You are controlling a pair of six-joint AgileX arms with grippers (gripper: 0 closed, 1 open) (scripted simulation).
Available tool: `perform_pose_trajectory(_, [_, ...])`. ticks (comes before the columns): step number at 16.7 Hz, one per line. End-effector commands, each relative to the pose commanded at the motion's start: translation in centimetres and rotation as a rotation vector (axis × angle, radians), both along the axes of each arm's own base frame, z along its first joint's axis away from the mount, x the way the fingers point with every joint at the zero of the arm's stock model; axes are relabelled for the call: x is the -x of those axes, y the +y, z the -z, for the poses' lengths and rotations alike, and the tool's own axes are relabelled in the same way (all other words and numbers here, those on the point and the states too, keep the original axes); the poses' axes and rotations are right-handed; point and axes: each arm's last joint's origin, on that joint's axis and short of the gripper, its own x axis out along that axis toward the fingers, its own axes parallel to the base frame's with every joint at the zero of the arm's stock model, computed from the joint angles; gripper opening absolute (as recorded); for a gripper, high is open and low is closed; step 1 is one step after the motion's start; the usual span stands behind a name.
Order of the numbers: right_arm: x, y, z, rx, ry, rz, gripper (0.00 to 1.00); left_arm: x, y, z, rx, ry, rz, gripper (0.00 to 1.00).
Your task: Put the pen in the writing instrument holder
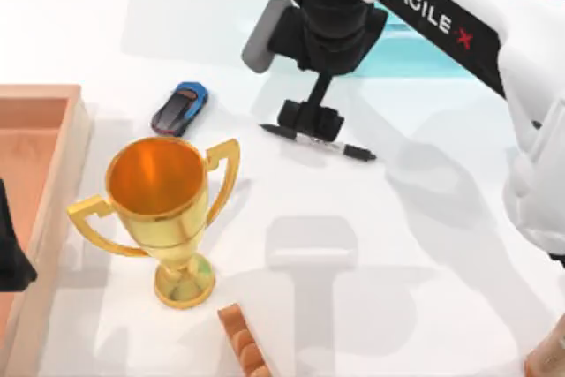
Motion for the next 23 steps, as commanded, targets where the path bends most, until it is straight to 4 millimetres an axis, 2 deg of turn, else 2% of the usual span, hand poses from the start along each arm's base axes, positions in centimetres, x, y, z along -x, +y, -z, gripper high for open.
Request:
perform_pose_trajectory(4, [-0.2, 0.6, 1.4, 0.006, 0.042, -0.04, 1.0, 0.0, 0.0, 0.0, 0.0, 0.0, 0.0, 1.0])
perform_pose_trajectory(12, [-0.4, 0.4, 1.9, 0.007, 0.043, -0.037, 1.0, 0.0, 0.0, 0.0, 0.0, 0.0, 0.0, 1.0])
perform_pose_trajectory(14, [-0.7, 0.5, 3.5, 0.008, 0.045, -0.04, 1.0, 0.0, 0.0, 0.0, 0.0, 0.0, 0.0, 1.0])
perform_pose_trajectory(20, [-1.8, 0.1, 10.3, 0.003, 0.038, -0.04, 1.0, 0.0, 0.0, 0.0, 0.0, 0.0, 0.0, 1.0])
perform_pose_trajectory(23, [-1.8, -0.1, 11.3, 0.006, 0.042, -0.04, 1.0, 0.0, 0.0, 0.0, 0.0, 0.0, 0.0, 1.0])
